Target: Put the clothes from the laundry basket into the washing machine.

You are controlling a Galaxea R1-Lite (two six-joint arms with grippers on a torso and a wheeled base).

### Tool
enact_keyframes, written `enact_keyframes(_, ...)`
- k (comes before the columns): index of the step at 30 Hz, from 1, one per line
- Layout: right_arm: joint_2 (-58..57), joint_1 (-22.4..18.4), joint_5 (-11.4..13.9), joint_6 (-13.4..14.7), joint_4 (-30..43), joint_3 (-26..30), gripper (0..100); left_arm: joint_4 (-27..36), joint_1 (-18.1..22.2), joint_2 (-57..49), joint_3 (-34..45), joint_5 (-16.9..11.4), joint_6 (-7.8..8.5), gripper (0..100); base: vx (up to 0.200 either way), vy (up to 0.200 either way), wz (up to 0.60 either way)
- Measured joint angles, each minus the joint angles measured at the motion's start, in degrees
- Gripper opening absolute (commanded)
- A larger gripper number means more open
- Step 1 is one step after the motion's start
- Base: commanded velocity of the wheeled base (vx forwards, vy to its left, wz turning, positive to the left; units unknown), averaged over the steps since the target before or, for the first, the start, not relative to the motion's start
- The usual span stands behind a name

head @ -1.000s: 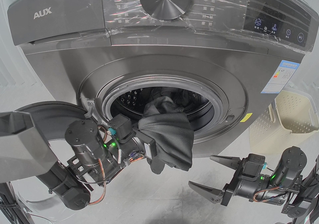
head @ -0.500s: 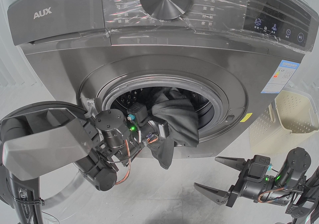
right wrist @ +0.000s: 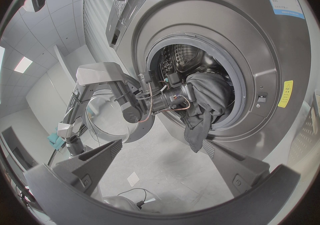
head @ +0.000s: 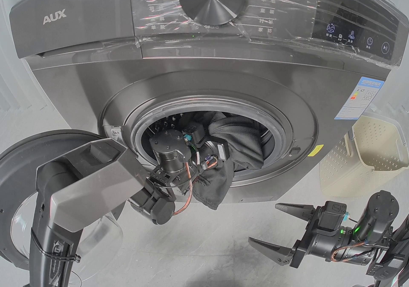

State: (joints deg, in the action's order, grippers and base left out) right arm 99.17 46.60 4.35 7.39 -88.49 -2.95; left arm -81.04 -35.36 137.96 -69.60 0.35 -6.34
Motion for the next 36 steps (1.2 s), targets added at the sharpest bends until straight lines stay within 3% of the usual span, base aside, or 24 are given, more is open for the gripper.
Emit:
enact_keyframes(14,0.1,-0.4,0.1,0.1,0.0,0.4,100,17.1,2.1,4.9,-20.9,4.6,-0.15,0,0.000,0.000,0.00)
enact_keyframes(20,0.3,-0.3,0.1,0.2,0.0,0.5,100,19.7,3.6,5.8,-25.8,7.7,-0.12,0,0.000,0.000,0.00)
enact_keyframes(26,1.1,-0.4,0.2,0.2,0.0,0.5,100,20.0,4.0,6.1,-26.9,8.2,-0.23,0,0.000,0.000,0.00)
enact_keyframes(27,1.2,-0.5,0.2,0.2,0.0,0.5,100,20.2,4.0,6.1,-26.8,8.2,-0.23,100,0.000,0.000,0.00)
enact_keyframes(36,1.6,-0.2,0.2,0.3,0.0,0.3,100,21.2,3.2,5.9,-23.3,8.3,-2.00,100,0.000,0.000,0.00)
